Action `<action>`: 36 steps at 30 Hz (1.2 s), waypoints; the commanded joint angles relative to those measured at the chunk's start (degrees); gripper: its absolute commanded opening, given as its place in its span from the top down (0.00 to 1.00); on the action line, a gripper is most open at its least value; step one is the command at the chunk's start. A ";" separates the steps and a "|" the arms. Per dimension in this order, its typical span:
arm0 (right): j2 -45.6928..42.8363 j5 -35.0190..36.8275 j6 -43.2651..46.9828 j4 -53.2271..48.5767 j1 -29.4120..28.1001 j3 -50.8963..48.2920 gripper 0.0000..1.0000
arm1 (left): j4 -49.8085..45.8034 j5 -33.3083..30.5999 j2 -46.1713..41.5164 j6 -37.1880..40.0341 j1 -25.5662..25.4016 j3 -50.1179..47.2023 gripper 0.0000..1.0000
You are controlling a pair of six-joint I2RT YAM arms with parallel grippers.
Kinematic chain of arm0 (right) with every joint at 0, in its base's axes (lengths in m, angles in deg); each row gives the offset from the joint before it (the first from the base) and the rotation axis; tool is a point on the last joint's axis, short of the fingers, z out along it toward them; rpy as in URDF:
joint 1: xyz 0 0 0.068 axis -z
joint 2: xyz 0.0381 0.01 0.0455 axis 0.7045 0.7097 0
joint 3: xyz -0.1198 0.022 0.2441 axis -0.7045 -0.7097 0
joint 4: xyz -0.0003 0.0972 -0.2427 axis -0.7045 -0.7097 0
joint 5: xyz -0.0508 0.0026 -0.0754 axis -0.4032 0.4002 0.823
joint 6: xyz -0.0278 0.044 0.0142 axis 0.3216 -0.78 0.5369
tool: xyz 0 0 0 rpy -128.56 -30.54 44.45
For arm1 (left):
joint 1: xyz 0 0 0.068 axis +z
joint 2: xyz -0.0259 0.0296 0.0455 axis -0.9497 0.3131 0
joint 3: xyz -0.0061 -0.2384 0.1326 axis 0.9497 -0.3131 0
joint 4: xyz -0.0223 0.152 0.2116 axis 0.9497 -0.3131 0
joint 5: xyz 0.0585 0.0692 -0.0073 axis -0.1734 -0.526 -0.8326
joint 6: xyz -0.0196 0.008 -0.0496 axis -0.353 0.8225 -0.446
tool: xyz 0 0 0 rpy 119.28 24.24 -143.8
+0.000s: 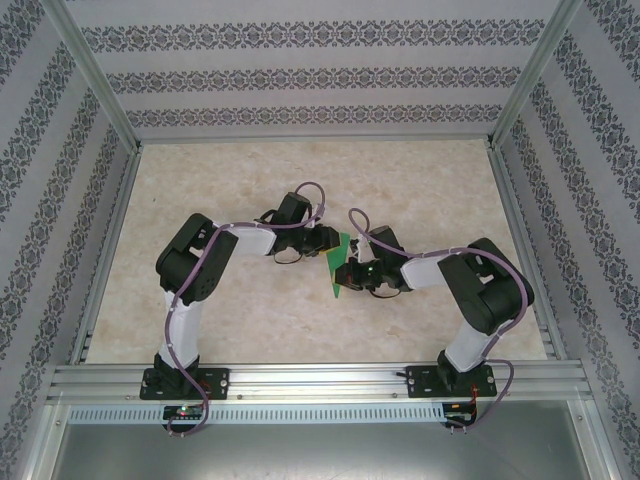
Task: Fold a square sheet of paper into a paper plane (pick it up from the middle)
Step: Fold the wing for the fifth time at the center of the table.
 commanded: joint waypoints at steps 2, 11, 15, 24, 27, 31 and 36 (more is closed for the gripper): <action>-2.59 5.53 0.37 -14.65 0.67 -1.13 1.00 | 1.88 -0.72 -0.65 -1.02 0.97 -3.69 0.67; -12.56 9.71 -1.85 -16.36 -2.28 4.32 0.93 | 3.21 -3.78 -3.70 -3.97 -0.09 -7.35 0.67; -15.18 13.44 -3.43 -15.48 -3.74 4.46 0.91 | 3.53 -6.09 -5.33 -5.47 -0.61 -8.67 0.68; -13.71 14.77 -8.71 -8.34 -5.80 2.32 0.91 | 3.88 -9.20 -7.61 -7.81 -2.06 -10.60 0.68; -12.35 14.69 -9.98 -6.03 -6.88 2.40 0.92 | 3.80 -9.61 -7.80 -7.85 -2.19 -10.76 0.68; -11.22 14.98 -10.39 -5.77 -7.19 3.24 0.92 | 3.78 -9.91 -8.51 -7.62 -2.23 -11.09 0.68; -17.46 22.94 -9.01 -11.33 -7.55 2.87 0.89 | 3.02 -11.06 -12.17 -7.23 -2.13 -12.47 0.67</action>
